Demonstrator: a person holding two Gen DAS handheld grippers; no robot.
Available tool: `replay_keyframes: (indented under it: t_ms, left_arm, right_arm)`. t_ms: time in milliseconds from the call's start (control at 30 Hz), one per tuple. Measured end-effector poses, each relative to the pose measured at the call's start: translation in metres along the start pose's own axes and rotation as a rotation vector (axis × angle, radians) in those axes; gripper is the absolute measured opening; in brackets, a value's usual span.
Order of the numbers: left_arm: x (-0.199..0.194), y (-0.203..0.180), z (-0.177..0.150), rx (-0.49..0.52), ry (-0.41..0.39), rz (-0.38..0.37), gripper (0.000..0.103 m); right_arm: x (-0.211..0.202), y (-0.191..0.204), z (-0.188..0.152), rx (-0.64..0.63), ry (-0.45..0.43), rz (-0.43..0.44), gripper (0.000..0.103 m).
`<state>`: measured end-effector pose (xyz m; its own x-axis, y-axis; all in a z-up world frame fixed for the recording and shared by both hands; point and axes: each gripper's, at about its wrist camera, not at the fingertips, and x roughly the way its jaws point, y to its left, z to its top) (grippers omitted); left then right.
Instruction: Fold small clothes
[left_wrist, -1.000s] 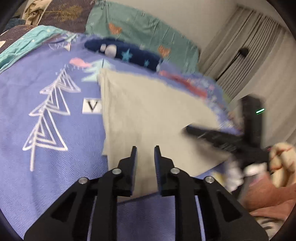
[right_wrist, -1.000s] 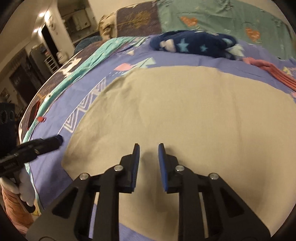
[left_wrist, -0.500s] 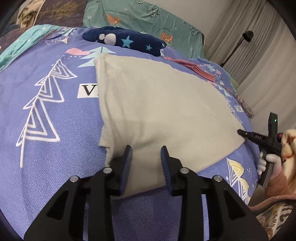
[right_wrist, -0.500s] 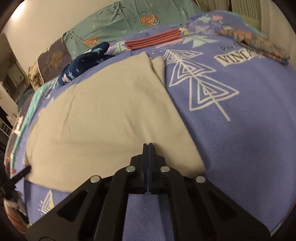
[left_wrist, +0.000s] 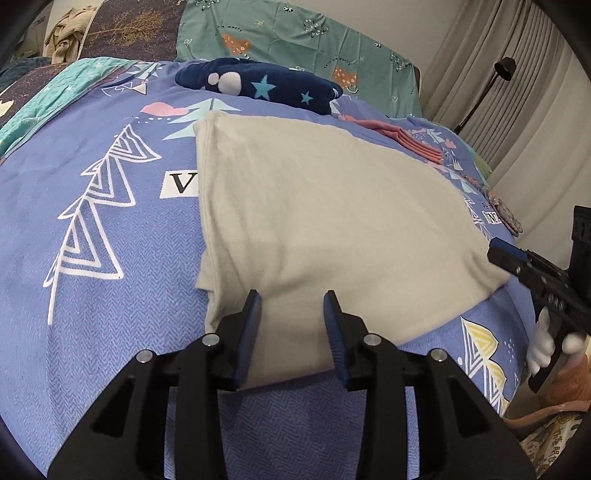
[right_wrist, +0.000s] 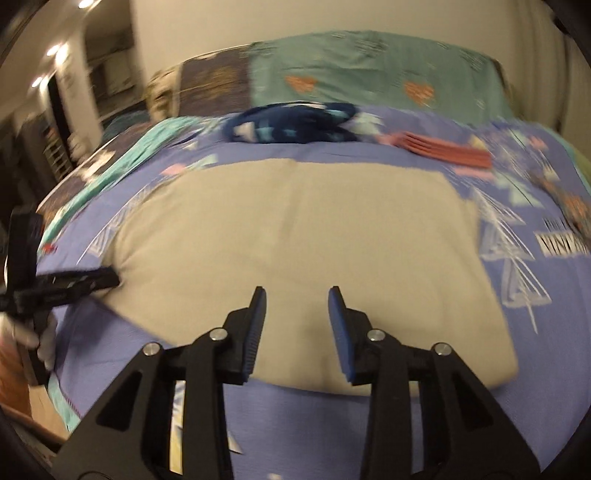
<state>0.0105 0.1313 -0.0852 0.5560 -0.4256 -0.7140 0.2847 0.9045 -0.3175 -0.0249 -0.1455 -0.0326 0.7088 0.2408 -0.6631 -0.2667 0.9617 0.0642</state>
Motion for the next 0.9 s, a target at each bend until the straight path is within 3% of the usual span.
replay_keyframes:
  t_ms: [67, 167, 300, 433, 567, 700, 900]
  left_arm:
    - [0.0, -0.001, 0.0, 0.0, -0.001, 0.003, 0.038]
    - [-0.002, -0.002, 0.0, -0.002, -0.005, -0.003, 0.041]
    - [-0.004, -0.002, -0.001, -0.007, -0.011, -0.01, 0.043]
    - [-0.011, 0.002, -0.002, -0.027, -0.038, -0.012, 0.043]
    - [-0.031, 0.024, -0.002, -0.076, -0.097, 0.03, 0.045]
    - [-0.039, 0.055, -0.009, -0.147, -0.085, 0.095, 0.045]
    - [-0.039, 0.066, -0.018, -0.181, -0.084, 0.077, 0.046]
  right_arm:
    - [0.003, 0.018, 0.001, -0.031, -0.007, 0.023, 0.056]
    - [0.013, 0.038, 0.006, -0.051, -0.008, 0.045, 0.059]
    - [0.023, 0.061, 0.011, -0.145, -0.002, 0.008, 0.059]
    - [0.027, 0.085, 0.014, -0.232, 0.0, 0.048, 0.059]
    - [0.027, 0.112, 0.012, -0.336, -0.011, 0.07, 0.059]
    - [0.029, 0.146, 0.006, -0.46, -0.016, 0.119, 0.058]
    - [0.054, 0.187, -0.006, -0.606, 0.063, 0.127, 0.057]
